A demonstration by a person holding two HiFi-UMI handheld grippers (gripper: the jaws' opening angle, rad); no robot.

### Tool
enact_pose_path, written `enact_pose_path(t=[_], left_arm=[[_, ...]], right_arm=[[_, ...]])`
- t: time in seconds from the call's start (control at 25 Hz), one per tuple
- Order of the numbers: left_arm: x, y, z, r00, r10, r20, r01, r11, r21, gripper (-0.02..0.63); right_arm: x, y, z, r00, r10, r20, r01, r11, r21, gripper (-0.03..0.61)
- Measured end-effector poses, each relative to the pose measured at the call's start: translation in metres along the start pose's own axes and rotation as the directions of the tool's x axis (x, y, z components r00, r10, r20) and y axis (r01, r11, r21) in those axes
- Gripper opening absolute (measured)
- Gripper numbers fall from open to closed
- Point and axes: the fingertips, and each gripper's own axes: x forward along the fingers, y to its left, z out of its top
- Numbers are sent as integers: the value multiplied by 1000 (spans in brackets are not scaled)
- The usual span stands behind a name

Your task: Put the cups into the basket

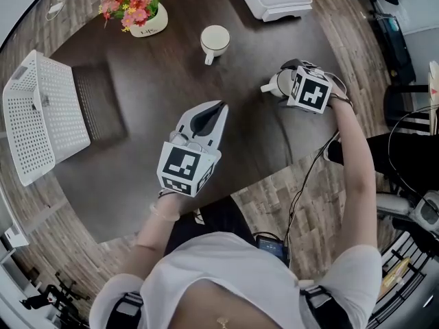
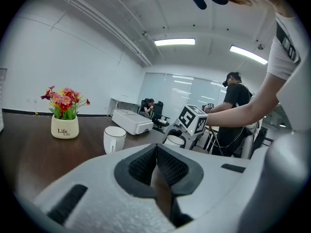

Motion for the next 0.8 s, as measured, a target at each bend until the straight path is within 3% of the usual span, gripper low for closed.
enact_pose_path(t=[0.44, 0.8], left_arm=[[-33, 9, 19, 998, 20, 57, -21, 1000, 14, 11], [-92, 38, 28, 989, 108, 102, -109, 994, 10, 12]], right_arm=[[-25, 19, 35, 1000, 2, -22, -3, 999, -43, 444], [-37, 32, 114, 1000, 11, -27, -15, 986, -164, 443]])
